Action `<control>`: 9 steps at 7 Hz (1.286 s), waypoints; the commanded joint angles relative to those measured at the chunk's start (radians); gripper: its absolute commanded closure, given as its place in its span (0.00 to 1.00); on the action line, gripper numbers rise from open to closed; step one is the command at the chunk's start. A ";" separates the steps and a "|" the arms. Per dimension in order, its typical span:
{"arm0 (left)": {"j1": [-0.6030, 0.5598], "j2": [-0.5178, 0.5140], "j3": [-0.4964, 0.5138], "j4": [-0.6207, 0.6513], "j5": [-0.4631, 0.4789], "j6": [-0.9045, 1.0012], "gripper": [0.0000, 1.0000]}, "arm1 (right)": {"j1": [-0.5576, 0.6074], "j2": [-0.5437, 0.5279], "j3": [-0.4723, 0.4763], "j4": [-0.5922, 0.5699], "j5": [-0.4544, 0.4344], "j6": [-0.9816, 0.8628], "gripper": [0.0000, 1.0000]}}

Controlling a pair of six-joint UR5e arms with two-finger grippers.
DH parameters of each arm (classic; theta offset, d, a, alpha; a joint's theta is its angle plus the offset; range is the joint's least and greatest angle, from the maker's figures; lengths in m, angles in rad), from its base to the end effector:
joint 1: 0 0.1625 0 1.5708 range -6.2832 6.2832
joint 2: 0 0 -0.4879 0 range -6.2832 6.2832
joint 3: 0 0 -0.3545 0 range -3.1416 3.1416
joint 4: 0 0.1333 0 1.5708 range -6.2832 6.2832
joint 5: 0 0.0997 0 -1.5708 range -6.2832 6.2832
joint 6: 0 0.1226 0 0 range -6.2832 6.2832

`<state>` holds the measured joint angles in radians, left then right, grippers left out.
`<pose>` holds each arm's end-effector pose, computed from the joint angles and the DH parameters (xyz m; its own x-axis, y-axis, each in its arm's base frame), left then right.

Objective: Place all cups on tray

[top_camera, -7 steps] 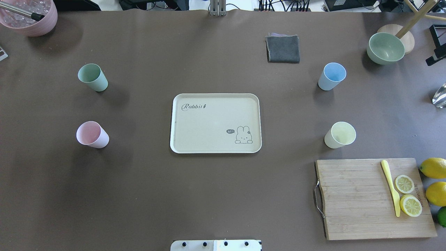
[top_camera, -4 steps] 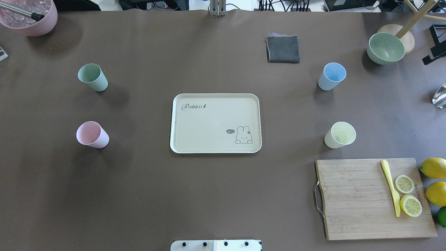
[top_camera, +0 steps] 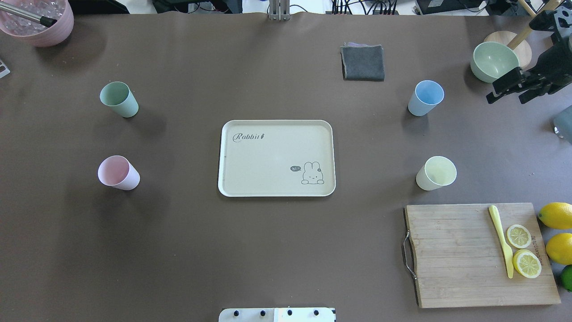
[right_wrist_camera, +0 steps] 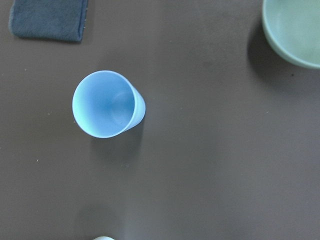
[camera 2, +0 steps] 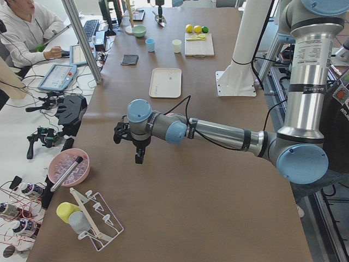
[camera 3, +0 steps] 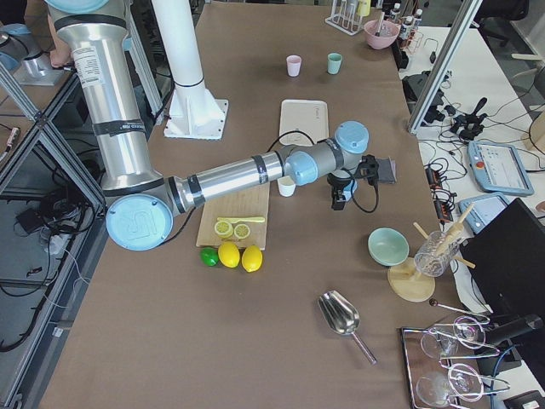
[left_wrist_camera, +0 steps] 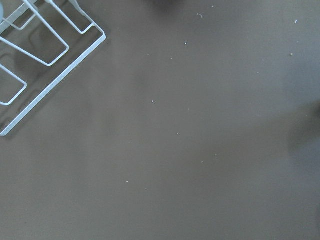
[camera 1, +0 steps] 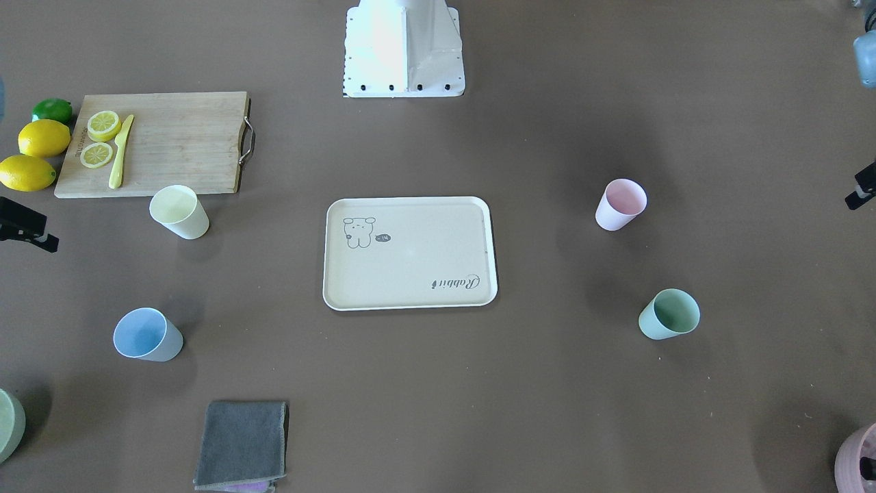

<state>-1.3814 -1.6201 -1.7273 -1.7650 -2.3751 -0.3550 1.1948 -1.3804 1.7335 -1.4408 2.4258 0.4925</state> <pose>0.0492 -0.4956 0.6169 0.6495 0.0663 -0.7575 0.0558 0.9893 0.1345 -0.1642 -0.5271 0.5439 0.5782 -0.1101 0.8084 0.0588 0.9939 0.0934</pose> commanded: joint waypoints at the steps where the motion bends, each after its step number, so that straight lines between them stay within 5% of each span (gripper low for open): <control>1: 0.120 -0.049 -0.038 -0.016 0.005 -0.193 0.03 | -0.114 -0.047 0.087 0.002 -0.040 0.061 0.01; 4: 0.232 -0.099 -0.038 -0.016 0.092 -0.315 0.03 | -0.276 -0.063 0.103 0.052 -0.168 0.190 0.06; 7: 0.255 -0.115 -0.047 -0.016 0.102 -0.354 0.03 | -0.297 -0.065 0.066 0.053 -0.172 0.187 0.11; 9: 0.265 -0.113 -0.049 -0.014 0.103 -0.355 0.03 | -0.325 -0.066 0.051 0.053 -0.175 0.190 0.44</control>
<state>-1.1248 -1.7330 -1.7751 -1.7799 -2.2727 -0.7063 0.8858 -1.4452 1.7951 -1.3883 2.2512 0.6812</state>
